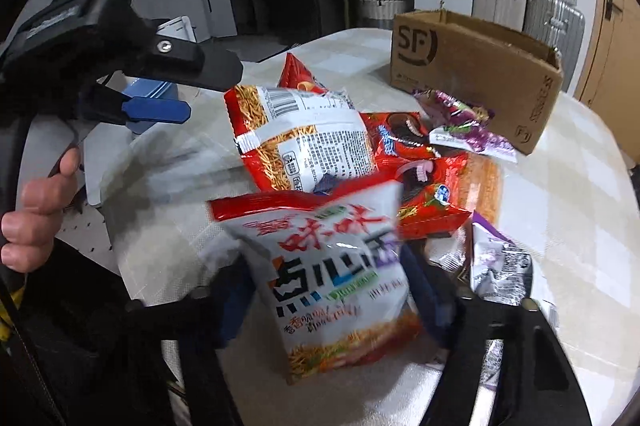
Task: Organize snacks
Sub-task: 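Grasp the white-and-red noodle bag with the right gripper while the left gripper grasps a red-and-white noodle bag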
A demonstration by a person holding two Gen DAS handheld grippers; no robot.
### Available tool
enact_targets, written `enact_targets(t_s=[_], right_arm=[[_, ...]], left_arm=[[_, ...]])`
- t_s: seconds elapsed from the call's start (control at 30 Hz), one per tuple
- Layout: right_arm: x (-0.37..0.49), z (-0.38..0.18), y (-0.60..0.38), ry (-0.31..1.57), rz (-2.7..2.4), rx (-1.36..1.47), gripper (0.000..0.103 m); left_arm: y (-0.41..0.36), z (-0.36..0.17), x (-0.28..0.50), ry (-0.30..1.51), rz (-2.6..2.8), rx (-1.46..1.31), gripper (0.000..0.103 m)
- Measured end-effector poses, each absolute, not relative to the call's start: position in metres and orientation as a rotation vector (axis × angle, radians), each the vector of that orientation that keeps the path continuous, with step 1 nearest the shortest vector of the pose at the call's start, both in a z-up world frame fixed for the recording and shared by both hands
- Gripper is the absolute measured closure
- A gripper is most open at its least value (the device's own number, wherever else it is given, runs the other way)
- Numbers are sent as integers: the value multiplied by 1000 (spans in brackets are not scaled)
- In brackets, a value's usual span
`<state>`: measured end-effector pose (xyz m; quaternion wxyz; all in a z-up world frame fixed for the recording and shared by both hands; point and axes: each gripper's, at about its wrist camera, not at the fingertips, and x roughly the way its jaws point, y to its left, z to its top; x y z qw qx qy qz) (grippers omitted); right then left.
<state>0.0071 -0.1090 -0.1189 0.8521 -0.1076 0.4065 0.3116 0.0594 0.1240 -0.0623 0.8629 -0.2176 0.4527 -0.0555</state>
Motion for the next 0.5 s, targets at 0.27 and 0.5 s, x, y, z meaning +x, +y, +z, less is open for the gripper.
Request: enact_targets(t_s=[0.27,0.5], right_arm=[[15,-113,-121,896,690,-95,51],[4,-99,-134,875,661,-47,54]], left_arm=[[118,-64,60,970,-126,-458,1],[122,-71,60,990,-118,-471,1]])
